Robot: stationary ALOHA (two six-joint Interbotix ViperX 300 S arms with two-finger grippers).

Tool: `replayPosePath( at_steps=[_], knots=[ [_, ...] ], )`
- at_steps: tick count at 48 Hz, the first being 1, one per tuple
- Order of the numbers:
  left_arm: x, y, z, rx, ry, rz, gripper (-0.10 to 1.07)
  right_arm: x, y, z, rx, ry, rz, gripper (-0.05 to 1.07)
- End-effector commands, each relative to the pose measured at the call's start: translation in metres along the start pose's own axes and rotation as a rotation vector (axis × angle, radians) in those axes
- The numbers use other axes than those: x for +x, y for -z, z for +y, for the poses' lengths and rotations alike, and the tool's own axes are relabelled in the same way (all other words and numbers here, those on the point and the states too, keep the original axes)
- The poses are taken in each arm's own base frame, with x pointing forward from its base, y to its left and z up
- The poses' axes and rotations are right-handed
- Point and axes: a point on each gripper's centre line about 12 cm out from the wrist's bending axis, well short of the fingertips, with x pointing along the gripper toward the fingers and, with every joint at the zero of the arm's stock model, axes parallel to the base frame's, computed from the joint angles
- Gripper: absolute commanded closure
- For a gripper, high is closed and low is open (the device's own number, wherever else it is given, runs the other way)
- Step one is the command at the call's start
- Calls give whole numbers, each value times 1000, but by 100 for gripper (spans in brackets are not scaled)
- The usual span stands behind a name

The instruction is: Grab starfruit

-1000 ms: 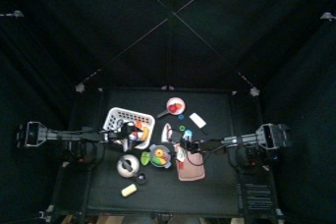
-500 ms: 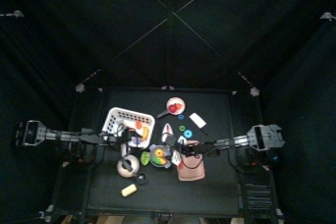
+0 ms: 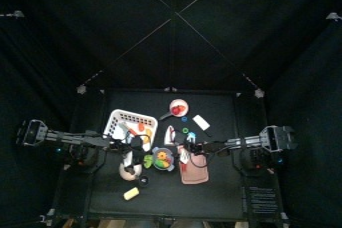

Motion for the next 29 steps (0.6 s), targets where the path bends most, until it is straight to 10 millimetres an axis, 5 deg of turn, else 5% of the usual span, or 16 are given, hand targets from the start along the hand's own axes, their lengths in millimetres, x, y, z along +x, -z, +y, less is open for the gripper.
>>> replayPosePath(
  at_steps=[1, 14, 24, 29],
  knots=[
    [-6, -21, -9, -48, 31, -37, 4, -23, -18, -15, 37, -6, -85, 4],
    [-15, -53, -8, -124, -43, 113, 4, -45, -17, -61, 109, 49, -157, 4],
    [4, -61, 8, -235, -282, 214, 4, -51, -14, -71, 109, 69, -167, 4],
    [19, -55, -6, -301, -365, 216, 4, -52, -10, -72, 68, 78, -164, 4]
  ],
)
